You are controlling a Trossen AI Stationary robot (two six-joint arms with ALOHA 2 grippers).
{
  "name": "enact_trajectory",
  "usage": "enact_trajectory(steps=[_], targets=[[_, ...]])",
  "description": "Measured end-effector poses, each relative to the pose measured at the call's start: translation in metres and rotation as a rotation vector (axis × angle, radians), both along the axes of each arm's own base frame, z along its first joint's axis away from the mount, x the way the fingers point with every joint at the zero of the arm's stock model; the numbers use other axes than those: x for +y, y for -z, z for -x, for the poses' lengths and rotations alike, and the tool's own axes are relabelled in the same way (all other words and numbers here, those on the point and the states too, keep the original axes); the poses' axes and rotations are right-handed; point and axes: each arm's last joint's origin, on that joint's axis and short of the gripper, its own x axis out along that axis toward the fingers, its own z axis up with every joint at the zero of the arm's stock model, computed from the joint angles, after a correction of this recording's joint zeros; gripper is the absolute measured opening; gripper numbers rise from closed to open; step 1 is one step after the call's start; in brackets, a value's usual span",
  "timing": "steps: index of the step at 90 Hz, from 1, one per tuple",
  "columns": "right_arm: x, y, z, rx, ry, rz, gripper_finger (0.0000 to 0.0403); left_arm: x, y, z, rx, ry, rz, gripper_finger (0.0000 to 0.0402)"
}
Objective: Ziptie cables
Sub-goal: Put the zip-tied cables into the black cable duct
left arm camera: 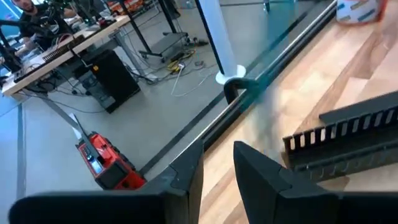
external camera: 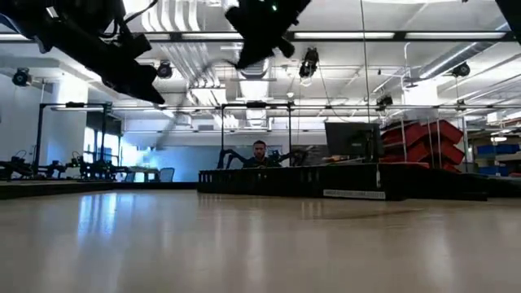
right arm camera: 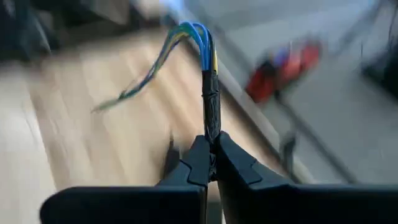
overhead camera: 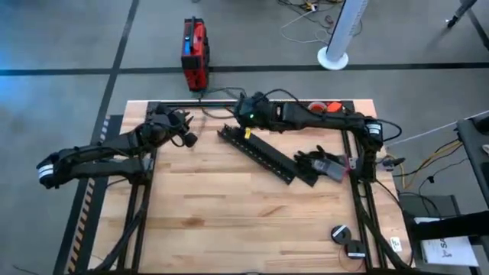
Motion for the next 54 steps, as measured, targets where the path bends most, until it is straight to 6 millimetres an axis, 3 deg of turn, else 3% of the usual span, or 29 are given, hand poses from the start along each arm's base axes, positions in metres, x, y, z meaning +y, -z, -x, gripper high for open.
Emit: enact_trajectory(steps=[12, 21, 38, 54], targets=[[0.003, 0.026, 0.01, 0.069, 0.112, -0.095, 0.0, 0.0, 0.001, 0.0, 0.003, 0.0, 0.003, 0.0074], [0.006, 0.034, 0.01, 0.067, 0.124, -0.114, 0.0, 0.0, 0.001, 0.0, 0.001, -0.001, 0.004, 0.0074], [0.004, 0.034, -0.008, -0.091, 0.065, -0.065, 0.0, 0.001, -0.002, -0.001, -0.035, -0.003, -0.005, 0.0074], [-0.02, 0.017, -0.02, -0.292, 0.081, 0.084, 0.0, 0.002, -0.004, -0.004, -0.067, -0.003, -0.02, 0.0074]])
